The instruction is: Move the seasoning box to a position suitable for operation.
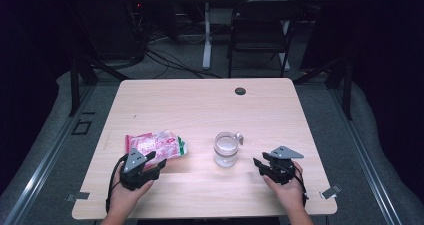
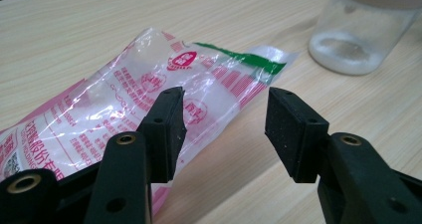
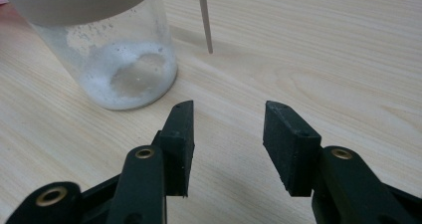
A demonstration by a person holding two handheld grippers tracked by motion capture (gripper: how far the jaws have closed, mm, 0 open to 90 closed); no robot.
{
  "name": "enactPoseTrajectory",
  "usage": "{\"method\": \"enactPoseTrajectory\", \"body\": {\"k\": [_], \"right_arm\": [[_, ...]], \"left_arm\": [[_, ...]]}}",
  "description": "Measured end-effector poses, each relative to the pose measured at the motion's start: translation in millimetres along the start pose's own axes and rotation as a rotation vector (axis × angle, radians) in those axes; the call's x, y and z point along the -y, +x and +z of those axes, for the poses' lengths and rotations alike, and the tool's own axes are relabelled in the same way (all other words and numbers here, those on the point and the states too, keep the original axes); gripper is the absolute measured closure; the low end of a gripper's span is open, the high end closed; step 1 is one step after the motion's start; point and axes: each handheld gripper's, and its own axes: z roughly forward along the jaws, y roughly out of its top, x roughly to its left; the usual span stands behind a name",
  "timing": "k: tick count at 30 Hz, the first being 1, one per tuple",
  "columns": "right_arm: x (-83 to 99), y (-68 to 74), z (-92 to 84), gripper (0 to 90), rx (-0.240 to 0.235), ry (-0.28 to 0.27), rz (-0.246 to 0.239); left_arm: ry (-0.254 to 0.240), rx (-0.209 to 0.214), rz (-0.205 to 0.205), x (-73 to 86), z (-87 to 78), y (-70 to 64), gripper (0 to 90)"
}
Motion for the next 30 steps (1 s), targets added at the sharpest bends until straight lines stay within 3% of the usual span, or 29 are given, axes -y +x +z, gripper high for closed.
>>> {"method": "enactPoseTrajectory", "body": {"k": [5, 9, 15, 20, 23, 28, 30], "right_arm": [[-0.7, -0.5, -0.6, 57.8, 0.002, -0.013, -0.001], [-2.6, -0.2, -2.4, 60.2, -0.005, -0.032, -0.001], [-19.4, -4.0, 0.1, 67.2, -0.009, -0.026, -0.024], [-38.5, -12.8, 14.5, 72.1, -0.006, 0.003, -0.038], [-48.0, -17.3, 28.7, 72.6, -0.032, 0.016, -0.036], [-48.9, -14.0, 46.2, 72.0, -0.055, 0.028, -0.067], [-48.8, -11.8, 51.6, 70.9, -0.080, 0.032, -0.065]], "left_arm": [[-0.007, 0.014, -0.021, -3.5, 2.3, 0.0, 50.2], [-0.007, 0.014, -0.010, -4.1, 0.9, -1.8, 50.5], [-0.010, 0.009, -0.019, -2.4, -4.3, -0.3, 51.2], [-0.014, -0.007, -0.031, 2.7, -12.3, 0.3, 51.5], [-0.008, -0.026, -0.035, 8.7, -20.9, 0.8, 51.9], [-0.002, -0.073, -0.064, 19.6, -36.3, 5.0, 51.9], [-0.008, -0.097, -0.099, 24.4, -44.0, 8.9, 52.0]]}}
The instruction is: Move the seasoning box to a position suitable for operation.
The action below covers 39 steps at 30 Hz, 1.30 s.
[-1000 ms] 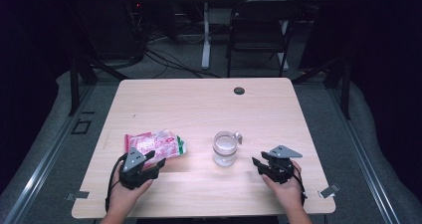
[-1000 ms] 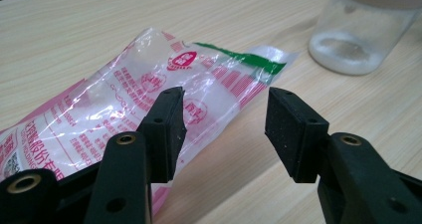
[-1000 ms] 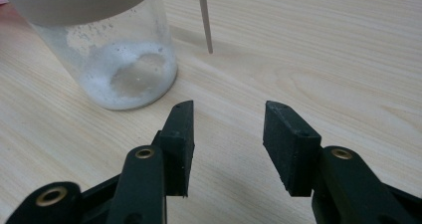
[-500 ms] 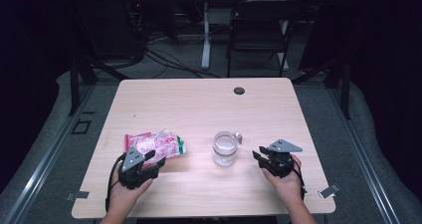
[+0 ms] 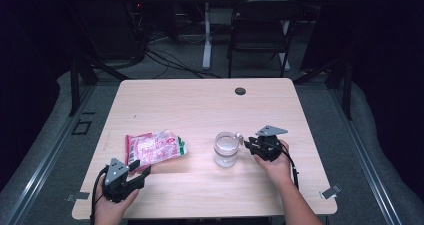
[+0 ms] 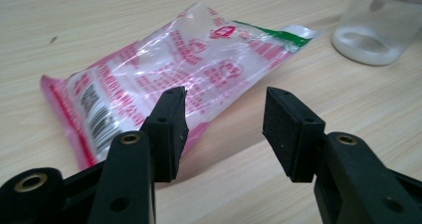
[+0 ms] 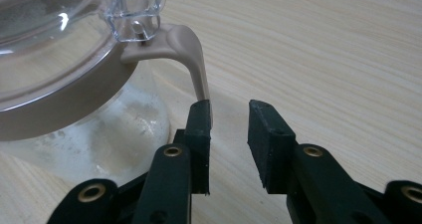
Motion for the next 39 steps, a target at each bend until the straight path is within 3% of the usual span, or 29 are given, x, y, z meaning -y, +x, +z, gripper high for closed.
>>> {"method": "enactPoseTrajectory", "body": {"k": [11, 24, 27, 39], "right_arm": [[-6.5, -1.2, 5.2, 74.8, -0.011, 0.030, 0.047], [-11.6, 4.1, 12.7, 76.5, -0.012, 0.100, 0.031], [-11.4, 5.0, 14.1, 74.5, -0.038, 0.096, 0.022], [-10.9, 1.7, 27.8, 73.8, -0.062, 0.037, 0.013]], "left_arm": [[-0.009, -0.061, -0.042, 12.1, -21.3, 8.1, 52.4], [-0.009, -0.087, -0.081, 17.0, -29.4, 15.7, 52.3], [-0.004, -0.086, -0.080, 17.0, -29.1, 16.1, 52.3], [0.008, -0.103, -0.082, 21.1, -32.4, 16.0, 52.3]]}}
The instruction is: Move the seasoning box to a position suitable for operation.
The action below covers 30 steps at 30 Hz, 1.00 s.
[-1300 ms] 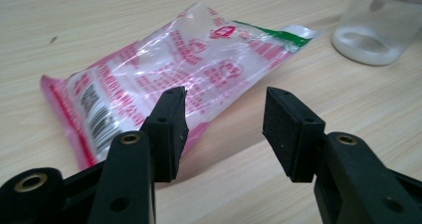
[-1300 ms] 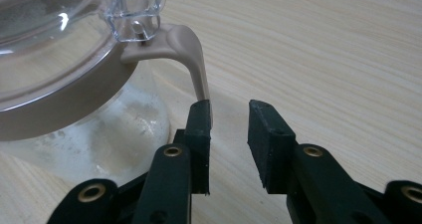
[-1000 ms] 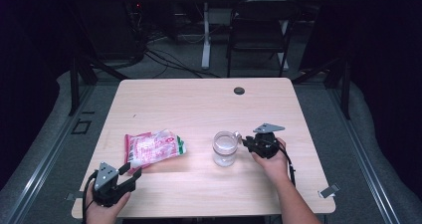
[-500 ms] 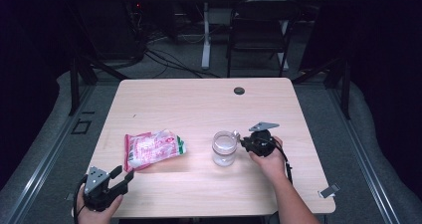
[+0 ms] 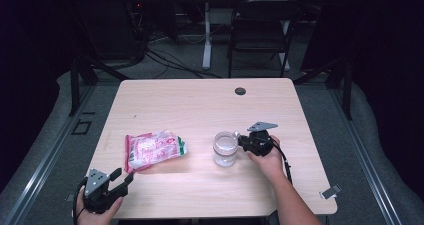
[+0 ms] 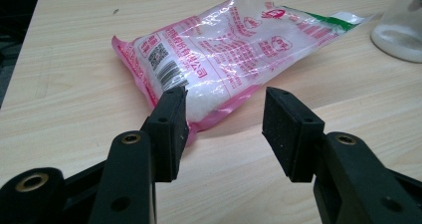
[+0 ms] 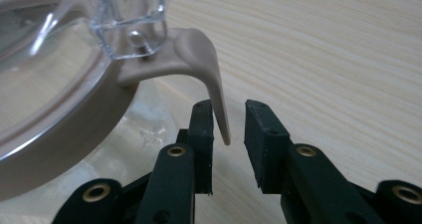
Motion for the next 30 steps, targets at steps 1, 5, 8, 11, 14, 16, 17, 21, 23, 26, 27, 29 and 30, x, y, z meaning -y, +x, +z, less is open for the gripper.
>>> {"method": "enactPoseTrajectory", "body": {"k": [1, 5, 8, 11, 14, 16, 17, 21, 23, 26, 27, 29, 30], "right_arm": [[-0.1, -1.4, 1.3, 73.7, -0.005, -0.001, 0.006], [-1.5, -3.6, 5.5, 73.8, -0.027, -0.008, 0.014], [-3.5, -1.8, 10.0, 75.1, -0.023, -0.007, 0.004], [-4.6, -0.3, 14.1, 78.2, -0.026, -0.001, -0.008], [-6.7, 0.8, 15.3, 81.6, -0.027, 0.012, -0.018], [-7.8, 1.8, 15.6, 82.7, -0.023, 0.019, -0.026], [-8.7, 4.4, 15.8, 83.9, -0.001, 0.025, -0.044], [-9.2, 8.5, 15.4, 84.9, 0.032, 0.029, -0.070], [-9.1, 8.6, 15.1, 84.9, 0.033, 0.031, -0.066], [-8.8, 10.4, 13.8, 85.2, 0.045, 0.037, -0.065], [-8.5, 11.6, 13.2, 85.2, 0.053, 0.038, -0.064], [-8.5, 15.0, 9.9, 85.1, 0.075, 0.036, -0.067], [-8.5, 15.0, 9.9, 85.1, 0.075, 0.036, -0.067]], "left_arm": [[0.000, -0.003, -0.001, 0.6, -0.9, 0.5, 52.3], [0.002, -0.014, -0.010, 2.9, -3.7, 2.6, 52.4], [-0.004, -0.020, -0.015, 4.0, -6.0, 3.7, 52.4], [-0.004, -0.024, -0.017, 4.9, -7.9, 3.9, 52.6], [-0.003, -0.027, -0.009, 5.2, -9.2, 3.3, 52.7], [-0.009, -0.027, -0.007, 4.9, -10.2, 2.7, 52.7], [-0.009, -0.027, -0.007, 4.7, -10.6, 2.5, 52.7], [-0.003, -0.026, 0.000, 4.4, -10.1, 1.3, 52.7], [-0.008, -0.021, 0.004, 4.1, -9.3, -0.4, 52.7], [-0.009, -0.018, 0.021, 3.0, -8.0, -2.4, 52.7], [-0.004, -0.016, 0.025, 2.4, -7.8, -3.0, 52.7], [-0.006, -0.009, 0.032, 1.5, -6.0, -4.4, 52.7], [-0.008, -0.006, 0.034, 0.9, -4.8, -5.3, 52.7]]}}
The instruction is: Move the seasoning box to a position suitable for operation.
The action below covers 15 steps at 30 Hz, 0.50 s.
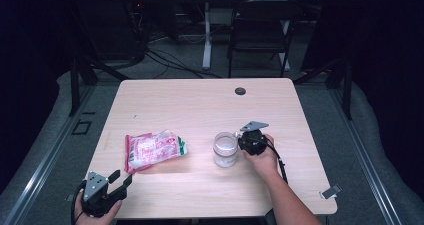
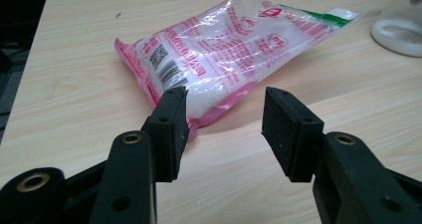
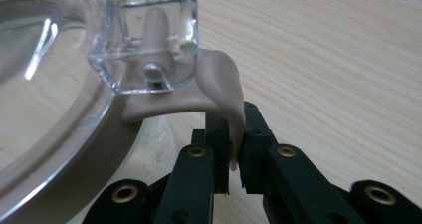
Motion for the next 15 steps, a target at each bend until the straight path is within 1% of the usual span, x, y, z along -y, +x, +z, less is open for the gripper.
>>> {"method": "enactPoseTrajectory", "body": {"k": [1, 4, 6, 7, 9, 11, 12, 15], "right_arm": [[0.3, 3.1, -2.6, 84.9, 0.017, -0.013, 0.002], [0.8, 6.0, -6.4, 84.5, 0.021, -0.014, 0.001], [1.9, 9.6, -9.7, 84.3, 0.018, -0.010, 0.000], [3.2, 12.4, -11.1, 84.3, 0.020, -0.014, 0.010], [5.7, 17.3, -13.8, 84.3, 0.014, -0.005, 0.010], [9.2, 25.9, -19.6, 84.2, 0.008, 0.003, 0.008], [9.2, 25.9, -19.6, 84.2, 0.008, 0.003, 0.008], [13.7, 34.6, -26.6, 84.2, 0.009, 0.000, 0.015]], "left_arm": [[0.001, 0.007, 0.010, -1.7, 2.4, -1.6, 52.7], [0.000, 0.020, 0.017, -3.8, 5.5, -3.9, 52.7], [0.000, 0.033, 0.031, -6.3, 9.3, -6.8, 52.7], [0.000, 0.040, 0.036, -7.7, 11.6, -8.6, 52.7], [-0.009, 0.063, 0.046, -11.6, 17.0, -13.1, 52.7], [-0.013, 0.086, 0.054, -15.1, 21.4, -16.9, 52.7], [-0.019, 0.101, 0.057, -17.0, 24.3, -19.7, 52.7], [-0.012, 0.141, 0.084, -23.0, 33.7, -28.6, 52.7]]}}
